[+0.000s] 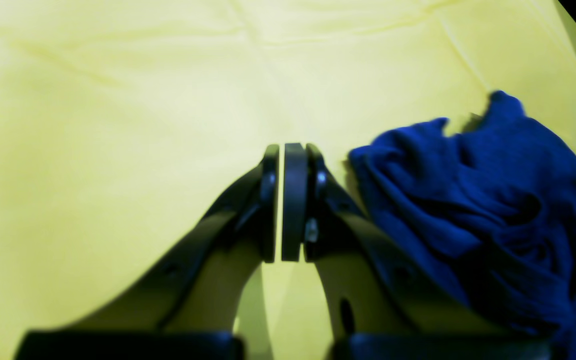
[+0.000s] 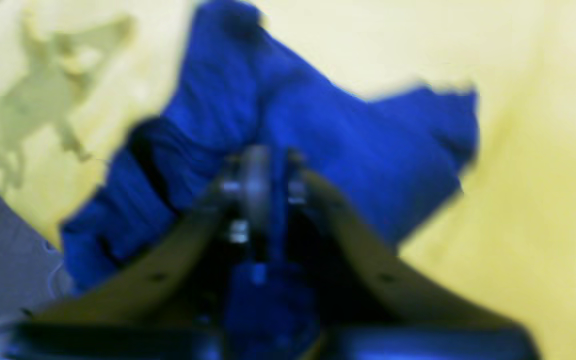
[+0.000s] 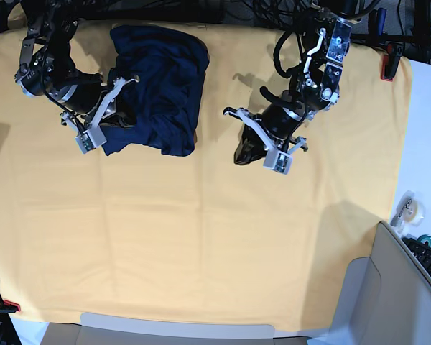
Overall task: Fold the T-shirt properly
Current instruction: 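Press the bundle's edge with the right gripper and shift the left gripper, then tuck the loose shirt edge under the bundle with the right gripper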
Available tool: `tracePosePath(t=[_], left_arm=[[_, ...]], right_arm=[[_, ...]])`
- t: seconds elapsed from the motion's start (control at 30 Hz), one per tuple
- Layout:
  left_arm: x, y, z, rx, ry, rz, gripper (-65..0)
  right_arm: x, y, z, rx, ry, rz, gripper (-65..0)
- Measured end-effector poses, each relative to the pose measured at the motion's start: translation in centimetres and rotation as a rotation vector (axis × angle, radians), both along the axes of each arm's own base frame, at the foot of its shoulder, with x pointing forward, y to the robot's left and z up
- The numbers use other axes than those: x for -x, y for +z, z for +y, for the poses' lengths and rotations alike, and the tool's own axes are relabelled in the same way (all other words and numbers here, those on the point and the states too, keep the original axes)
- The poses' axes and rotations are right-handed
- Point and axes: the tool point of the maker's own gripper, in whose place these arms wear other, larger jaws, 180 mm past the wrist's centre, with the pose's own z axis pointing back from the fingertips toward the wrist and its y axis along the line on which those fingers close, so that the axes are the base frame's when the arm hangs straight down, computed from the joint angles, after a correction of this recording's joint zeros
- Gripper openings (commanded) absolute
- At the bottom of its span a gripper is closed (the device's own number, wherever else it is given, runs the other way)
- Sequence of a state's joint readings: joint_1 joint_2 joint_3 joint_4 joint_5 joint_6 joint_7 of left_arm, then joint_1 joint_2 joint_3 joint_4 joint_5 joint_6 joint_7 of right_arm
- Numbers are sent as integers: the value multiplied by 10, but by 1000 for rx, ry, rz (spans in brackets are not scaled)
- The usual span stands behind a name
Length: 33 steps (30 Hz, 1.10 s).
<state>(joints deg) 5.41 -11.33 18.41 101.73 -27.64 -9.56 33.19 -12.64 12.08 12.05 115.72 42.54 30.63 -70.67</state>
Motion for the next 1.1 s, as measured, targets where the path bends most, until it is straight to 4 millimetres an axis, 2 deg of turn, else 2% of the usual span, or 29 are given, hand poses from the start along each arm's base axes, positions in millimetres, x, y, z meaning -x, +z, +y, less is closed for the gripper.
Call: tracePosePath(t=[0.23, 0.3, 0.37, 0.47, 0.6, 0.73, 0.9, 1.0, 1.1], left_arm=[[-15, 7, 38, -11, 103, -24, -649], [-20, 9, 55, -17, 155, -30, -649], [-22, 10, 64, -25, 176, -33, -649], [-21, 9, 65, -27, 174, -33, -649], [-14, 2, 64, -25, 173, -11, -649], [-13, 1, 65, -23, 176, -10, -649], [-13, 1, 67, -29, 177, -9, -649], [-13, 1, 67, -29, 177, -10, -649], [-13, 1, 67, -30, 176, -8, -649]], right_arm=[[6, -5, 16, -18, 37, 21, -650], [9, -9, 13, -40, -17, 60, -650], [12, -18, 7, -62, -99, 126, -650], [13, -27, 3, -78, -157, 175, -650], [13, -34, 13, -133, -176, 209, -650], [12, -59, 20, -134, -183, 281, -650], [13, -73, 52, -123, -130, 307, -650], [16, -71, 76, -121, -63, 306, -650], [24, -63, 92, -101, 5, 298, -650]])
